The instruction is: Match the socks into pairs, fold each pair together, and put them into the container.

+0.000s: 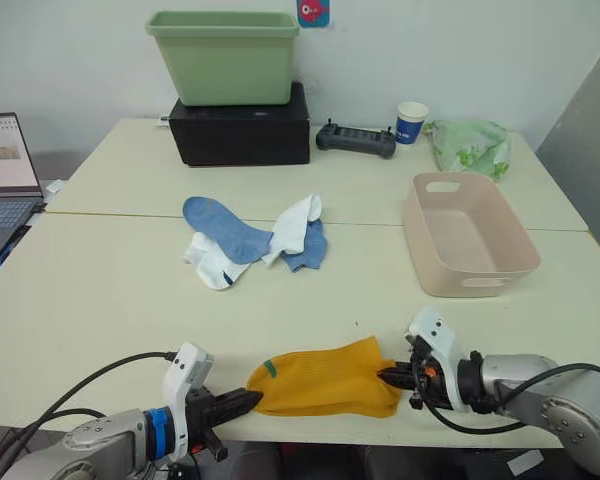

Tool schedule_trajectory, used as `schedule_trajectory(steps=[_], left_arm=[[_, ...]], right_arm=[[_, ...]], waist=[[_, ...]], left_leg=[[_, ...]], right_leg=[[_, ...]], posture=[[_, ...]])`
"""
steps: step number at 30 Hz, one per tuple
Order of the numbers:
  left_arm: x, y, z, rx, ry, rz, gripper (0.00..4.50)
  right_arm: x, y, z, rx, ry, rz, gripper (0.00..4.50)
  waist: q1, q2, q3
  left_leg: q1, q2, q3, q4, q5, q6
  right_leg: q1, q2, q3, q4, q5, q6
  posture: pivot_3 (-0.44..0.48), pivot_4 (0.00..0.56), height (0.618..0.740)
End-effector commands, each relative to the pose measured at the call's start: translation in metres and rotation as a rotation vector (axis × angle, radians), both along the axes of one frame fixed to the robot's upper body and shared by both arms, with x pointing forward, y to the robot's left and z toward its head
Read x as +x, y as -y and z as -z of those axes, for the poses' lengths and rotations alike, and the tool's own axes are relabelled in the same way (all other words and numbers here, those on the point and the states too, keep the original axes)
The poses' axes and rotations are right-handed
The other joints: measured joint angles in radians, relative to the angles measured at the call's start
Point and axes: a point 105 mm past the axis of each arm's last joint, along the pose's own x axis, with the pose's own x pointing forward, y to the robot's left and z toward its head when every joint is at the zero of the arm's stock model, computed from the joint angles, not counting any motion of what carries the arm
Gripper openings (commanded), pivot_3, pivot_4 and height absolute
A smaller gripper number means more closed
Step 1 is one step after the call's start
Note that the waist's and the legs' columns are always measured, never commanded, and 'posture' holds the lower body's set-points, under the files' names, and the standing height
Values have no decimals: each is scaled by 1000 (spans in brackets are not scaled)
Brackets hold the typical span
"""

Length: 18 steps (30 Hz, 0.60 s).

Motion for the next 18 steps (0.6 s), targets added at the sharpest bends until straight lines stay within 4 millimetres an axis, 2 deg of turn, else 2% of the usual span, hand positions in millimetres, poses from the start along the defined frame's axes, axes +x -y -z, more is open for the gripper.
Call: schedule_trajectory(steps=[1,3,12,13,14,18], left_arm=[[0,-7,3,62,12,-8,199],[-2,-8,2,69,25,6,608],[-5,-13,-12,121,134,61,3339],[-5,-14,-15,113,143,66,3374],[-5,-15,-17,106,146,68,3374],[0,-27,-21,105,162,31,3374]], right_arm=[[-2,-2,-4,-6,57,-33,249],[0,-1,-5,-10,87,-42,717],[5,11,-24,63,172,-40,3921],[6,12,-24,64,182,-27,4289],[7,14,-23,63,188,-20,4461],[8,13,-16,58,197,8,4461]], waist=[[2,0,0],[5,0,0],[7,0,0],[7,0,0],[7,0,0],[7,0,0]], left_leg=[[0,0,0,0,0,0],[0,0,0,0,0,0],[0,0,0,0,0,0],[0,0,1,0,0,0],[0,1,1,0,0,0],[0,1,1,0,0,0]], right_leg=[[0,0,0,0,0,-1],[0,0,0,0,0,-1],[0,0,0,0,-1,-1],[0,0,0,0,-1,-1],[0,0,0,0,-1,-1],[0,0,0,0,-1,-2]], posture=[[0,150,730],[0,150,730],[0,150,730],[0,150,730],[0,150,730],[0,150,730]])
